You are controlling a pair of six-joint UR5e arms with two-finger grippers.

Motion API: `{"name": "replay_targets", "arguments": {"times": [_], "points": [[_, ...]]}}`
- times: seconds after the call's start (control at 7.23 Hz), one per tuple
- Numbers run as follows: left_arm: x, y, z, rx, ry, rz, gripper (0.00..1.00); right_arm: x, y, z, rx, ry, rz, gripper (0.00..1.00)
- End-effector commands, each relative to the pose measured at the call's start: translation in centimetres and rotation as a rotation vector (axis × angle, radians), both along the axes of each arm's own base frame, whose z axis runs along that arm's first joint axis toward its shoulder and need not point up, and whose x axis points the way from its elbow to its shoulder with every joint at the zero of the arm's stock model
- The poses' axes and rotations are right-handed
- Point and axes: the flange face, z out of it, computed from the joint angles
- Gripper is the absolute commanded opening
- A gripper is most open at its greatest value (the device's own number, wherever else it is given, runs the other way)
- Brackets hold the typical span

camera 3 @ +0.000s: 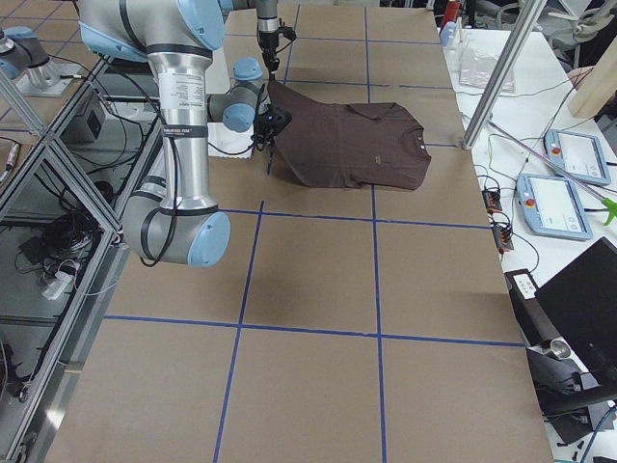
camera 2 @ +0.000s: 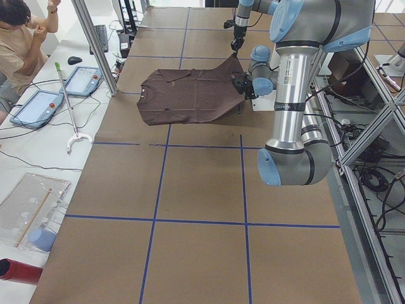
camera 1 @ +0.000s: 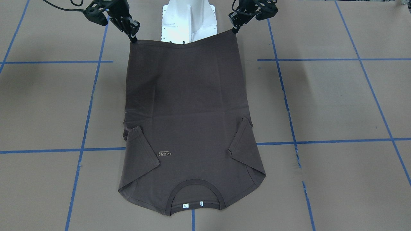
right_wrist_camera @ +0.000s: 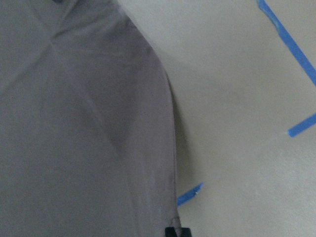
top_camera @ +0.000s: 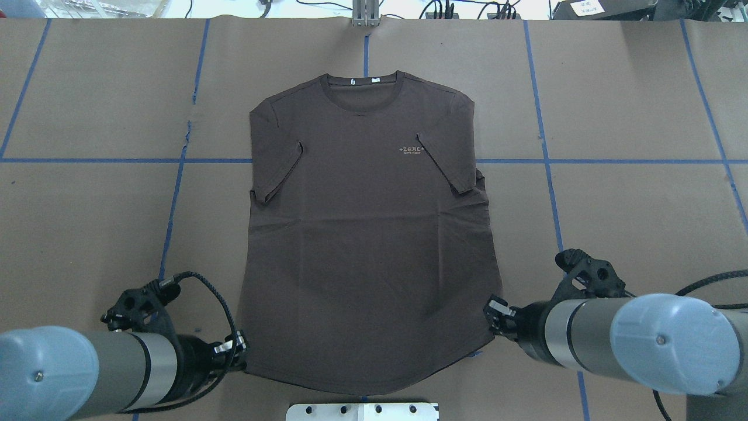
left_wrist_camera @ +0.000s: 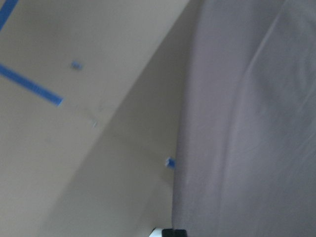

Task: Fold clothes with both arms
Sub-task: 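Grasp both hem corners with the left and right grippers, then lift the hem with both grippers and fold it over toward the collar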

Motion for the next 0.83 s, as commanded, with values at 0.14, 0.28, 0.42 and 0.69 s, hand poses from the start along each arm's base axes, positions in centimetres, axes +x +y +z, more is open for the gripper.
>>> {"name": "replay_targets", "arguments": {"times": [0.14, 0.28, 0.42, 0.69], "points": [[2.8, -17.2, 1.6, 0.192, -0.183, -0.128, 0.0, -4.6, -16.4, -0.4, 0.131, 0.12, 0.126, 0.0], [3.0, -22.1, 3.0, 0.249, -0.163, -0.168, 0.0, -6.1, -21.6, 0.8, 0.149, 0.194, 0.127, 0.0], [3.2, -25.2, 4.8, 0.258, -0.149, -0.211, 0.0, -6.6, -26.3, 1.6, 0.147, 0.249, 0.129, 0.0], [1.1, -30.9, 5.2, 0.305, -0.113, -0.296, 0.0, -5.4, -34.1, 2.9, 0.15, 0.219, 0.168, 0.0]]}}
